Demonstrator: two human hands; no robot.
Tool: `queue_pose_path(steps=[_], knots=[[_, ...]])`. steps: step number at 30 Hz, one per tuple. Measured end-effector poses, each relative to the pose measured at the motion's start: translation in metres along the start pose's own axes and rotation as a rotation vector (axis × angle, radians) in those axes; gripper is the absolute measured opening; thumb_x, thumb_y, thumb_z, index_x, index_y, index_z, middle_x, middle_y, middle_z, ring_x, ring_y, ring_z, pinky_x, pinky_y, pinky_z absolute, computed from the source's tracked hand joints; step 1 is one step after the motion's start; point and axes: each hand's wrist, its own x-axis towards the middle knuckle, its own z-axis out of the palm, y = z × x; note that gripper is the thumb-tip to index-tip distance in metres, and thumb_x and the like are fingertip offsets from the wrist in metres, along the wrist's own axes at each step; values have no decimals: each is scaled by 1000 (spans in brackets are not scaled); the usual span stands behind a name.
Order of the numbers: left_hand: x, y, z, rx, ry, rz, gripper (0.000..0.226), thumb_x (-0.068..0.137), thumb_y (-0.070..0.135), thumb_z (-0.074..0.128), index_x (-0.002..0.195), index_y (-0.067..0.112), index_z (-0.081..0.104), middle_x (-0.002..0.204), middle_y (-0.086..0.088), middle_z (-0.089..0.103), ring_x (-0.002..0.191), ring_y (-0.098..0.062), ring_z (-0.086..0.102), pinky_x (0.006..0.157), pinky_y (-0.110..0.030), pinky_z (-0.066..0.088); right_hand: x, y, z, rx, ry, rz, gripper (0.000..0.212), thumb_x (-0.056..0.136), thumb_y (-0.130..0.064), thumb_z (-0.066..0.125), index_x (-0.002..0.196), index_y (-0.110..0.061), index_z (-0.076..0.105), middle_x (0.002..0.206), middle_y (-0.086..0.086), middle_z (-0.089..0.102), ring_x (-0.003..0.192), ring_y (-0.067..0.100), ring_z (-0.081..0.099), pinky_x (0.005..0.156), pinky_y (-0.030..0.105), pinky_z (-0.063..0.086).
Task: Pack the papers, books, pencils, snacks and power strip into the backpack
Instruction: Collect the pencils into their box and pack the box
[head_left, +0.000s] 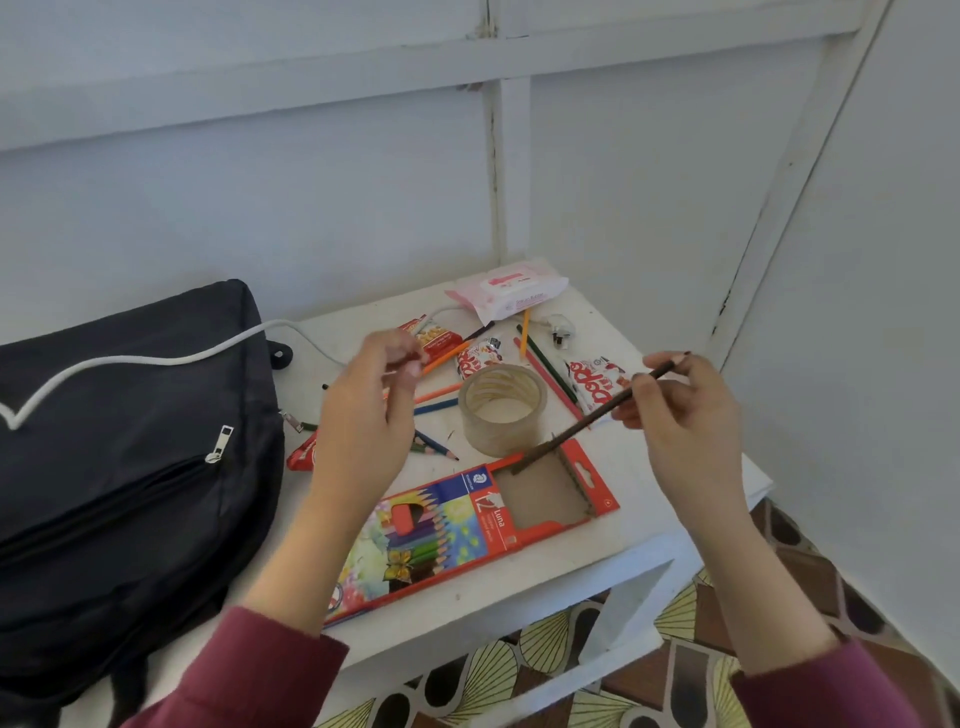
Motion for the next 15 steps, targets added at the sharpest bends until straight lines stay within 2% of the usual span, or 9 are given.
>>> queue_pose_path(steps=[2, 5, 6, 8, 11, 13, 15], knots=[[4, 16, -5, -76, 141, 9, 15, 92, 4, 50, 102, 16, 50, 93, 14, 60, 87, 8, 58, 74, -8, 45, -5, 9, -1, -156, -33, -43, 12, 93, -15, 53, 101, -24, 50, 69, -2, 68, 69, 14, 66, 68, 28, 51], [7, 37, -8, -275, 237, -24, 18, 91, 6, 49, 97, 22, 46, 92, 0, 66, 86, -9, 65, 71, -26, 54, -8, 17, -5, -285, -35, -118, 20, 93, -14, 53, 111, -22, 47, 70, 0, 66, 67, 8, 60, 58, 14, 42], [7, 43, -8, -334, 230, -40, 21, 91, 4, 49, 96, 24, 46, 90, 0, 66, 84, -11, 65, 68, -28, 55, -9, 18, -6, -302, -28, -121, 25, 93, -13, 53, 117, -18, 46, 70, -1, 65, 66, 5, 58, 56, 11, 41], [6, 49, -3, -404, 194, -80, 29, 91, -1, 51, 93, 28, 46, 84, 9, 66, 81, -6, 64, 66, -18, 51, -9, 21, -9, -308, -13, -100, 38, 93, -12, 53, 128, -13, 39, 68, -1, 63, 65, 0, 57, 55, 10, 42], [1, 50, 10, -434, 109, -121, 32, 90, -4, 52, 92, 28, 48, 82, 11, 65, 80, -2, 63, 68, -10, 46, -11, 25, -12, -277, -6, -10, 43, 94, -15, 54, 131, -13, 33, 69, 1, 66, 66, 9, 62, 60, 21, 49], [-2, 49, 20, -415, 46, -150, 31, 90, -2, 53, 93, 29, 49, 85, 9, 65, 83, -2, 64, 68, -10, 47, -13, 29, -12, -281, -32, 44, 40, 93, -17, 54, 128, -14, 36, 70, 0, 67, 69, 15, 64, 59, 17, 48], [-4, 47, 30, -398, -3, -150, 32, 90, 3, 54, 95, 35, 49, 86, 13, 66, 89, -4, 64, 71, -17, 52, -15, 34, -11, -302, -60, 69, 39, 93, -18, 56, 128, -14, 39, 68, -2, 68, 68, 14, 64, 56, 11, 43]])
